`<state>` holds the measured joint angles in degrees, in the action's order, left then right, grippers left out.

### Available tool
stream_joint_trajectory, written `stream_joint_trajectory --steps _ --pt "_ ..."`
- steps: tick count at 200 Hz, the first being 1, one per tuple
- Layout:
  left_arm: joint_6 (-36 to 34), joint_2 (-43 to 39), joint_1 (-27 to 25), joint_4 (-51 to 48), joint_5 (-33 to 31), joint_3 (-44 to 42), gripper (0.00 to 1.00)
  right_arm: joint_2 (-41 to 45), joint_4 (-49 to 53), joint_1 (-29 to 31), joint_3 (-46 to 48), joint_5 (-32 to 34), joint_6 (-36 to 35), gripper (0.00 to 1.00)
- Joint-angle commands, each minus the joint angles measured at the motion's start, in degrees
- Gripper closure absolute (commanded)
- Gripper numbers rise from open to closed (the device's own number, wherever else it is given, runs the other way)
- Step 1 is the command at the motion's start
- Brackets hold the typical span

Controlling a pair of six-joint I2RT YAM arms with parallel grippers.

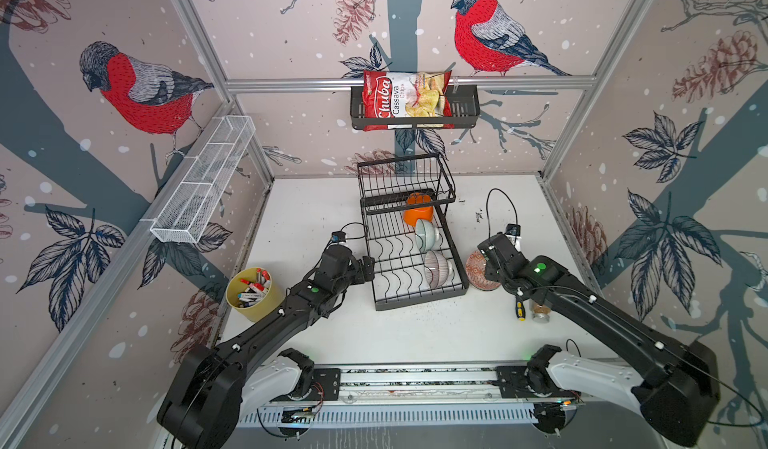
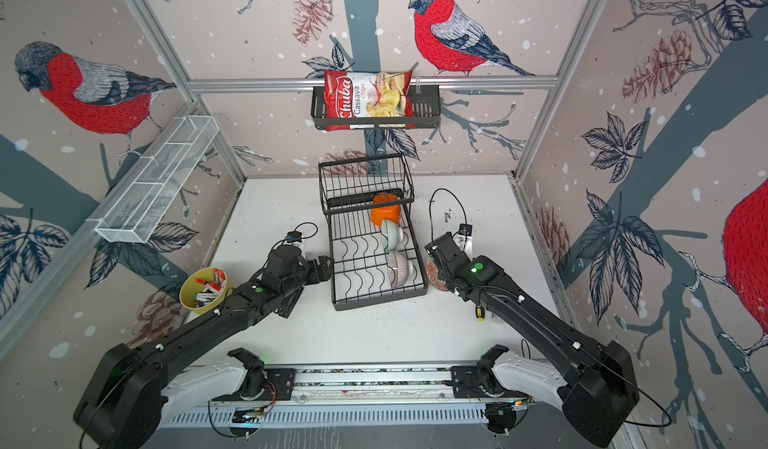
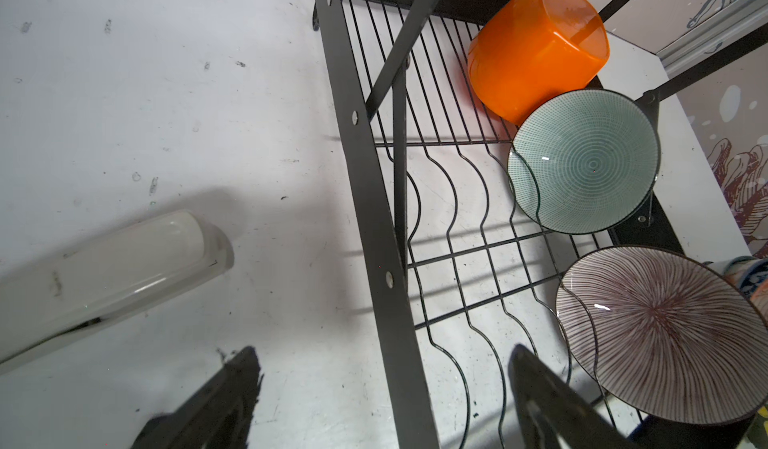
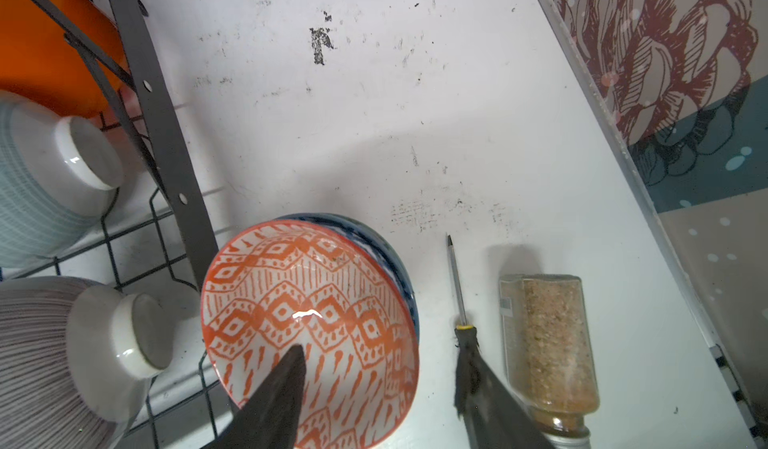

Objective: Load the bowls into the dish rack
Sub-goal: 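Grasp the rim of the orange-patterned bowl atop the stack with the right gripper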

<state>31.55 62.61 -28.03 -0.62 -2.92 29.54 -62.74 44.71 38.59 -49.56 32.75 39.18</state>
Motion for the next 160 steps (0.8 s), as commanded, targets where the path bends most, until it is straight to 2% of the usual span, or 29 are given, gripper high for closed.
stream_joint_trajectory --steps 1,67,160 --pt "0.16 0.69 0.0 0.71 1.14 0.32 0.07 -0.08 -1.32 -0.72 0.1 0.15 -0.06 0.44" --pt "0.86 3.08 0.0 1.1 2.02 0.23 0.07 -1.36 -5.76 -4.38 1.9 -1.88 -1.45 0.57" --pt "0.62 4.46 0.0 1.77 2.57 -0.05 0.07 -6.22 -7.09 -6.77 1.5 -3.79 -2.62 0.7"
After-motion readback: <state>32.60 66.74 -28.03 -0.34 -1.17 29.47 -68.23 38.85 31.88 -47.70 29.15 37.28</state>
